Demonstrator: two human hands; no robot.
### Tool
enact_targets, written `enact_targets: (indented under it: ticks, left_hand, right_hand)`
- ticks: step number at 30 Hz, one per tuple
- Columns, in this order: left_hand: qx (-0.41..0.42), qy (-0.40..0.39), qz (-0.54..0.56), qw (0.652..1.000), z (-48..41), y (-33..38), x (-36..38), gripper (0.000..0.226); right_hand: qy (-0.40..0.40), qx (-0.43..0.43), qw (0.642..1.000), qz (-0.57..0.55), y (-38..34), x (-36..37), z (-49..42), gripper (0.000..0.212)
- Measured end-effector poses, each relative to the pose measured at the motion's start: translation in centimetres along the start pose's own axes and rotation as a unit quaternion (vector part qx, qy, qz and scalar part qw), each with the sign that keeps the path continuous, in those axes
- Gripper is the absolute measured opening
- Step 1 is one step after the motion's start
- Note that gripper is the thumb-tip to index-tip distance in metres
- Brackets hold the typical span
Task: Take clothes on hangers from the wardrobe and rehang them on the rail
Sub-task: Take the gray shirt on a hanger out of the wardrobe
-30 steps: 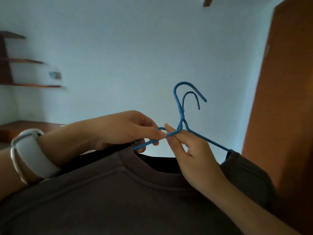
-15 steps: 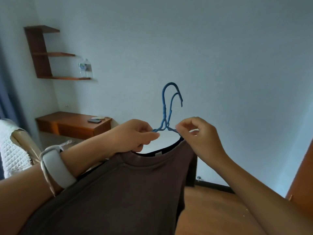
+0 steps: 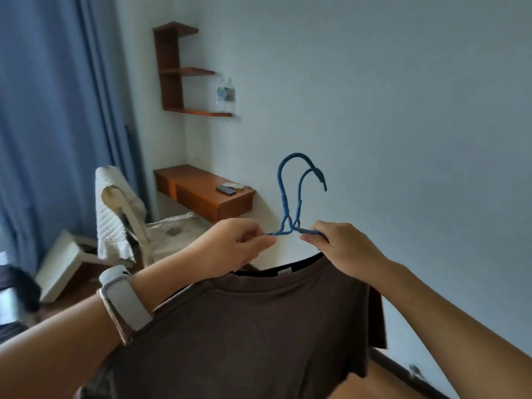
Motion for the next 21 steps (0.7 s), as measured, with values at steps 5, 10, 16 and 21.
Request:
enact_targets:
  ticks: [5,10,16,21]
  left_hand:
    - [-0.091,0.059,0.081,0.991,-2.6,-4.6,-1.5,0.018]
    - [-0.164,0.271,0.137,0.939,-1.7,-11.4,-5.7,0.014]
    - [-0.189,0.368,0.108,0.904,-1.7,-19.9,-11.1,0.023]
    - [-0.240,0.358,-0.024,0.902,-0.3,-26.2,-15.9,0.022]
  right_hand:
    - [0.027,-0.144,0.987,0.068,-1.1,0.2,-6.2,0.043]
    - [0.045,-0.276,0.960,0.019,-5.8,4.2,-13.5,0.057]
    - [0.015,-0.338,0.941,0.000,-11.1,12.7,-22.1,0.049]
    - [-0.015,-0.372,0.926,-0.055,-16.4,19.0,-29.0,0.045]
Point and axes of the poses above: each hand's wrist, its own z-axis away from the middle knuckle, its own x-axis out of the palm, y = z × x, the point moved 9 cm from there along -z, towards the middle knuckle
